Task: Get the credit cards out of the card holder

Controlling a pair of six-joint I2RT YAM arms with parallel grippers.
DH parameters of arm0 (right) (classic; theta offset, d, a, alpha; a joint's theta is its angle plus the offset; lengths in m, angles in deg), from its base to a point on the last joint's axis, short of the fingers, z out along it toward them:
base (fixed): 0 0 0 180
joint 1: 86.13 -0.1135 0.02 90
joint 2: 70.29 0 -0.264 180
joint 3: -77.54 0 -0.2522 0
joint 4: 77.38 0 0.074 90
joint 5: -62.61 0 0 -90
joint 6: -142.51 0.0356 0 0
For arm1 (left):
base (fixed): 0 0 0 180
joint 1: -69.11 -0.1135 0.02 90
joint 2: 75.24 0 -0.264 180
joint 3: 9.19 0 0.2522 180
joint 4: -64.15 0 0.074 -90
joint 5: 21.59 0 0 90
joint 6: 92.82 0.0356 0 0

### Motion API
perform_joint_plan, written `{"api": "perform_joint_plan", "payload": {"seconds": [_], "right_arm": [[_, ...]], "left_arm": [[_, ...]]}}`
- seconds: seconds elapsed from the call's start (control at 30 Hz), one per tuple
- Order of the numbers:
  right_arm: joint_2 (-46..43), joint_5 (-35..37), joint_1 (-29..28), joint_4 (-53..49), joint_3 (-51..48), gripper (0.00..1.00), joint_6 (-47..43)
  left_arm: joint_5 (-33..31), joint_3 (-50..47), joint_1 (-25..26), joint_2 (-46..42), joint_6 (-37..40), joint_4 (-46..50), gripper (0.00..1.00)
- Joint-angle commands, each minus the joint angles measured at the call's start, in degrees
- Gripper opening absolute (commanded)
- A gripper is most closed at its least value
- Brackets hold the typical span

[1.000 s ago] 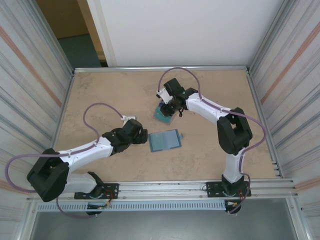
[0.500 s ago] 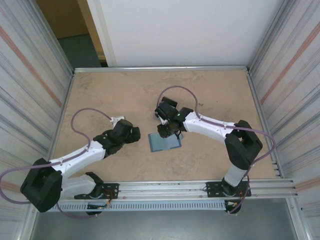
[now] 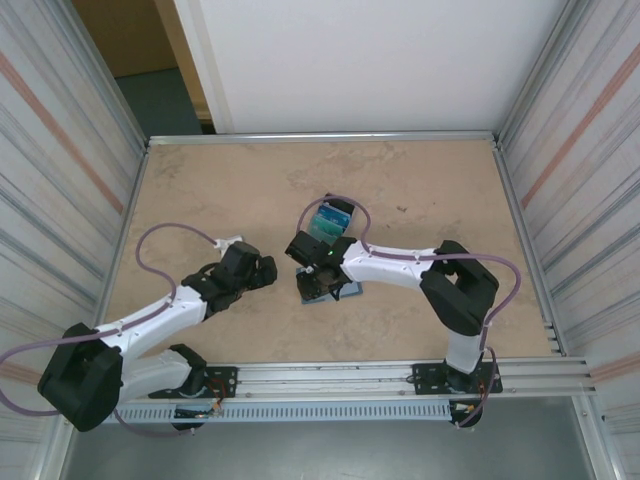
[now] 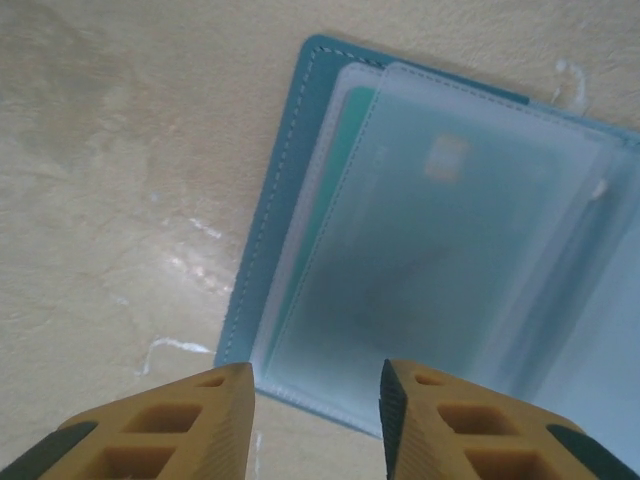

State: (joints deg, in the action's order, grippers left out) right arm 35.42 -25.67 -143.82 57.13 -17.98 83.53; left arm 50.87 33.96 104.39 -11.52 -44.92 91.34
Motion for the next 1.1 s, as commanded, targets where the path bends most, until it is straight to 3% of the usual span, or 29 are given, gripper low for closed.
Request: {"api": "perform_joint_plan", "payload": {"seconds": [0.0, 0.57, 0.87, 1.07], "right_arm": [[1.51, 0.61, 0.03, -0.53, 1.96, 0.41, 2.27], [4.24, -0.26, 1.31, 1.04, -0.13, 0.46, 3.24], [5.37, 0.98, 1.32, 0.45, -1.9, 0.42, 3.89], [5.49, 2.57, 1.49, -0.27, -1.9, 0.33, 4.28]], "left_arm": [[-0.08, -1.04, -0.46, -1.4, -1.09, 0.13, 0.99], [0.82, -1.26, -0.4, -1.15, -1.09, -0.49, 0.99], [0.93, -1.09, -0.48, -0.89, -1.05, -0.61, 0.99], [1.17, -0.74, -0.47, -0.82, -0.57, -0.5, 0.99]]}}
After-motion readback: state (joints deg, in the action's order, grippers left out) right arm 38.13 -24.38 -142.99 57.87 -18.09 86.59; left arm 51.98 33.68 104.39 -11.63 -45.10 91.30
